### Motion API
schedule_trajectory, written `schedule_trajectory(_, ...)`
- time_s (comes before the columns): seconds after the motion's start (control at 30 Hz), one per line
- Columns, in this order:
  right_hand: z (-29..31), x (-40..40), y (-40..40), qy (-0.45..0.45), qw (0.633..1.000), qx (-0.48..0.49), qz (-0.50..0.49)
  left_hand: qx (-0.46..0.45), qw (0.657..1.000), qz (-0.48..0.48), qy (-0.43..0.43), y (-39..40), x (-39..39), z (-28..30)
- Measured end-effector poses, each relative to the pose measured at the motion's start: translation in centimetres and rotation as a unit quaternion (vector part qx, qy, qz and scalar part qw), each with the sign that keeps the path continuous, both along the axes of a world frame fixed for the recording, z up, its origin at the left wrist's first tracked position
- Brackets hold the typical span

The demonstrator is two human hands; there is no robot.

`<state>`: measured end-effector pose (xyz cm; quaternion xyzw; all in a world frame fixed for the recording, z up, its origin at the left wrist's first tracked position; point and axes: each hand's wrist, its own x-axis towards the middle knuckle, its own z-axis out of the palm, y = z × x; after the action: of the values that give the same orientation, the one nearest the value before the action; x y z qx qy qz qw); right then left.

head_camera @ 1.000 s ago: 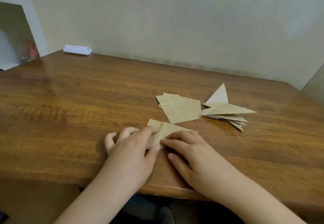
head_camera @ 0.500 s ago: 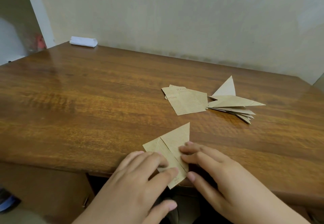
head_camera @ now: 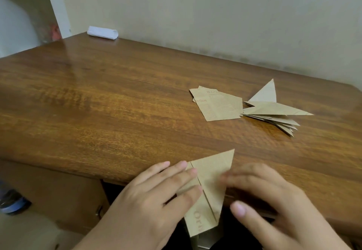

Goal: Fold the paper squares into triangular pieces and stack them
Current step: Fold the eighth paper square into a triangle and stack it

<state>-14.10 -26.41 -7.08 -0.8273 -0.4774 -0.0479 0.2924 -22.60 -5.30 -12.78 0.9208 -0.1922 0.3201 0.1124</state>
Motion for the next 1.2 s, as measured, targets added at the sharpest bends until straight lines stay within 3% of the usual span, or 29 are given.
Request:
schedule_trajectory(0.1, 1.0, 1.3, 0.4, 0.013, 0.997, -0.026, -0.072, 0.034, 0.998, -0.02, -0.043, 0.3, -0.1, -0.5)
schedule_trajectory(0.23, 1.6, 2.8, 2.1, 0.047, 0.989, -0.131, -0.052, 0.103, 0.993, -0.02, -0.062, 0.6, 0.1, -0.2)
schedule_trajectory(0.37, 2.9, 2.3, 3.2, 0.12, 0.983, -0.114, -0.083, 0.12, 0.991, -0.009, -0.051, 1.1, -0.1, 0.0)
schedule_trajectory(0.43, 3.4, 1.8, 3.3, 0.186, 0.974, -0.09, -0.096, 0.04, 0.998, -0.01, -0.044, 0.8, -0.5, 0.0)
schedule_trajectory(0.5, 3.9, 1.5, 3.2, 0.223, 0.968, -0.068, -0.095, -0.152, 0.988, 0.0, -0.022, 0.3, -0.9, 1.1)
schedule_trajectory(0.6, 4.3, 1.2, 2.9, 0.272, 0.958, -0.045, -0.08, -0.412, 0.909, 0.019, 0.065, -0.6, -0.8, 3.8)
schedule_trajectory(0.73, 4.8, 0.7, 2.9, 0.336, 0.94, -0.008, -0.061, -0.572, 0.787, -0.04, 0.227, -1.4, 0.4, 5.4)
schedule_trajectory(0.8, 4.8, 0.6, 2.8, 0.343, 0.938, -0.001, -0.05, -0.614, 0.746, -0.054, 0.252, -1.8, 0.6, 5.8)
schedule_trajectory(1.0, 5.1, -0.1, 2.4, 0.339, 0.939, 0.001, -0.048, -0.645, 0.72, -0.042, 0.253, -2.5, 0.2, 6.3)
schedule_trajectory(1.2, 5.1, -0.5, 2.2, 0.338, 0.94, -0.002, -0.04, -0.637, 0.721, -0.08, 0.26, -2.6, -0.2, 6.8)
